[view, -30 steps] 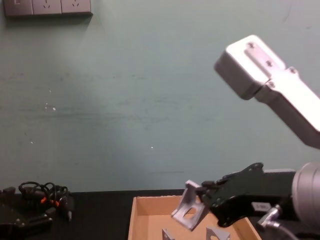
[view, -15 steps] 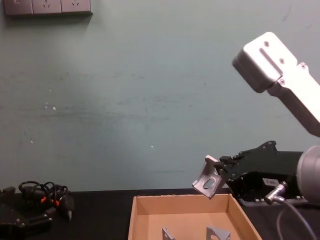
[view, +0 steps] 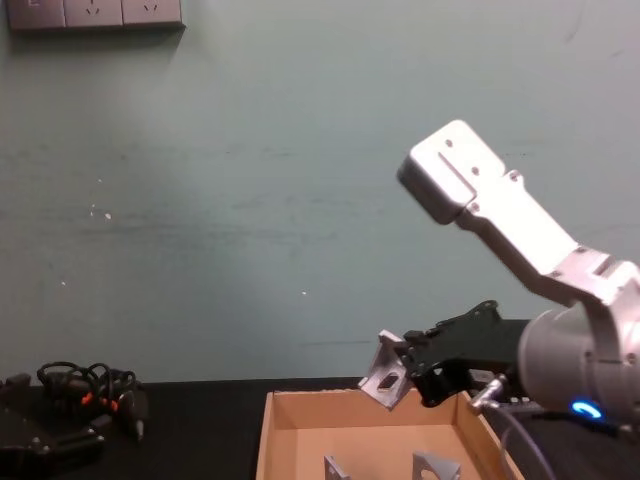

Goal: Use one hand to pick up the angle iron from the table and place it into the box.

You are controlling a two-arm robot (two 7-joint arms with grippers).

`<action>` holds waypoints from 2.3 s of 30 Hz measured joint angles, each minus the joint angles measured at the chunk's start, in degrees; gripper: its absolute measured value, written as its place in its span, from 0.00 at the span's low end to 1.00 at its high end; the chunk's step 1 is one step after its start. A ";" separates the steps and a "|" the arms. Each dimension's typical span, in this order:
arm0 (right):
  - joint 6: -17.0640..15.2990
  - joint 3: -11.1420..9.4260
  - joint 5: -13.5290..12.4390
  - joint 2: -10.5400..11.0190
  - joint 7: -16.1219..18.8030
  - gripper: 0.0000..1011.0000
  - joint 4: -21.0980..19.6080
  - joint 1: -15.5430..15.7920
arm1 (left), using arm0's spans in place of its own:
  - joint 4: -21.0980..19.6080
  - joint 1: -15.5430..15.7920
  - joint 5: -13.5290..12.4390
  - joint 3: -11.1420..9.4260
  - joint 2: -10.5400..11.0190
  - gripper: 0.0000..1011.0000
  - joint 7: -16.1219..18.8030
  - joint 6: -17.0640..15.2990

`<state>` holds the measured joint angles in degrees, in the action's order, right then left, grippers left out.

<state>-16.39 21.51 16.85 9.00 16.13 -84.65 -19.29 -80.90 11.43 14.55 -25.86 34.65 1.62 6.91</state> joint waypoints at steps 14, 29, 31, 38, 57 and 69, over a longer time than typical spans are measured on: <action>0.38 2.89 2.05 -2.95 0.26 0.07 10.25 -6.08 | 0.00 0.00 0.00 0.00 0.00 0.99 0.00 0.00; -0.52 4.28 3.85 -4.61 0.10 0.07 16.44 -9.08 | 0.00 0.00 0.00 0.00 0.00 0.99 0.00 0.00; -0.68 4.34 4.03 -4.74 0.08 0.07 16.89 -9.25 | 0.00 0.00 0.00 0.00 0.00 0.99 0.00 0.00; -1.10 4.50 4.73 -4.82 -0.02 0.07 17.59 -9.42 | 0.00 0.00 0.00 0.00 0.00 0.99 0.00 0.00; -0.32 1.72 4.87 -5.04 -2.60 0.49 16.12 -8.11 | 0.00 0.00 0.00 0.00 0.00 0.99 0.00 0.00; 5.84 -1.29 2.47 -3.67 -5.32 0.84 9.12 -2.74 | 0.00 0.00 0.00 0.00 0.00 0.99 0.00 0.00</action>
<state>-10.56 20.23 19.32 5.33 10.81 -75.53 -22.03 -80.90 11.43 14.55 -25.86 34.65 1.62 6.91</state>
